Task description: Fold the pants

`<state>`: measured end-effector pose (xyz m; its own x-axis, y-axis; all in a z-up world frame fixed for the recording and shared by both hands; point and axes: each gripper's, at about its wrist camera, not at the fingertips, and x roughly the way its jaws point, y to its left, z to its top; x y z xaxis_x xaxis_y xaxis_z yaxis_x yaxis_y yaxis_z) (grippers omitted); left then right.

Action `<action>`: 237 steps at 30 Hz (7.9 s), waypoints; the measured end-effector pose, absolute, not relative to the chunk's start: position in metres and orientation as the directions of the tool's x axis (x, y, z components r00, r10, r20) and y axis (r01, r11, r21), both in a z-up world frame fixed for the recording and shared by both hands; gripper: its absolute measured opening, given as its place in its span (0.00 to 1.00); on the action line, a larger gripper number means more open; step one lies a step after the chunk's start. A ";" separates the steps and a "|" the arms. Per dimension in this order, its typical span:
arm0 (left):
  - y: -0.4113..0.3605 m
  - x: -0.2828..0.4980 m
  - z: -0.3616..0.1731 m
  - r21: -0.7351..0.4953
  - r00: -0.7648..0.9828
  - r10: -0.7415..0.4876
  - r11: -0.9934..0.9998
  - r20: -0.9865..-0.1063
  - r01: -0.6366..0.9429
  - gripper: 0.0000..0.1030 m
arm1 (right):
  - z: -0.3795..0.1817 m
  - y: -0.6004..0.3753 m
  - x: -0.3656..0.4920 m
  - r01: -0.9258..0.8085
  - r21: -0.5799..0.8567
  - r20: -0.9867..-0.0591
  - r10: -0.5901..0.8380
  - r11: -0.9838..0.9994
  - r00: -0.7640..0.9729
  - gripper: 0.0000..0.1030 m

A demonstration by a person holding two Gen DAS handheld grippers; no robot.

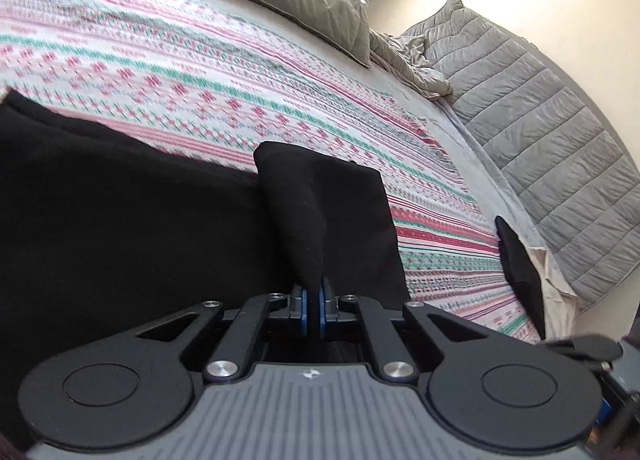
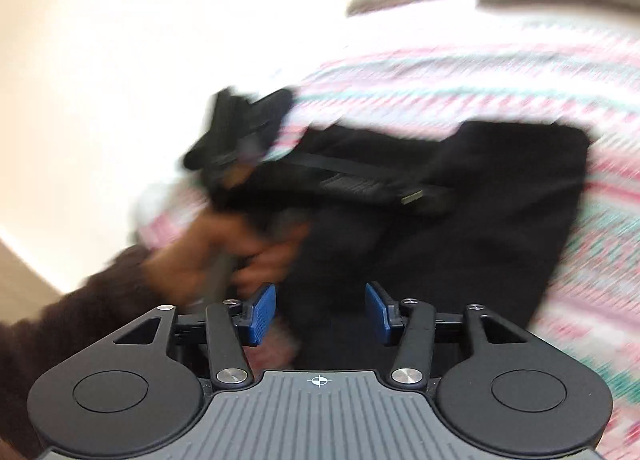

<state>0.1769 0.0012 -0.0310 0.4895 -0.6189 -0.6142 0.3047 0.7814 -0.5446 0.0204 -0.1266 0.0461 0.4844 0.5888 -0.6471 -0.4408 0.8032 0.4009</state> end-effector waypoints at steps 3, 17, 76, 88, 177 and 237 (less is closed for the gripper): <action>0.015 0.176 -0.024 -0.504 0.522 -0.577 0.813 -0.628 0.292 0.13 | 0.035 -0.119 0.029 -0.406 0.290 -0.686 0.484 0.867 0.544 0.48; 0.074 0.163 0.005 -0.245 0.670 -0.348 0.938 -0.656 0.247 0.13 | 0.001 -0.081 0.043 -0.423 0.138 -0.689 0.394 0.895 0.608 0.78; 0.171 0.165 -0.064 -0.882 0.645 -0.680 0.470 -0.348 0.020 0.35 | -0.050 -0.118 0.125 -0.147 0.645 -0.515 0.569 0.750 0.640 0.19; 0.092 0.205 -0.053 -0.886 0.595 -0.734 0.457 -0.329 0.074 0.34 | -0.011 -0.168 0.105 -0.075 0.587 -0.537 0.458 0.806 0.708 0.14; -0.073 0.050 -0.015 0.050 0.716 -0.025 0.995 -0.698 0.084 1.00 | -0.006 -0.176 -0.022 0.068 0.055 -0.681 -0.012 0.996 0.732 1.00; -0.076 0.046 -0.016 0.043 0.711 -0.042 0.994 -0.702 0.102 1.00 | -0.015 -0.167 -0.021 0.064 0.020 -0.702 -0.032 0.998 0.711 1.00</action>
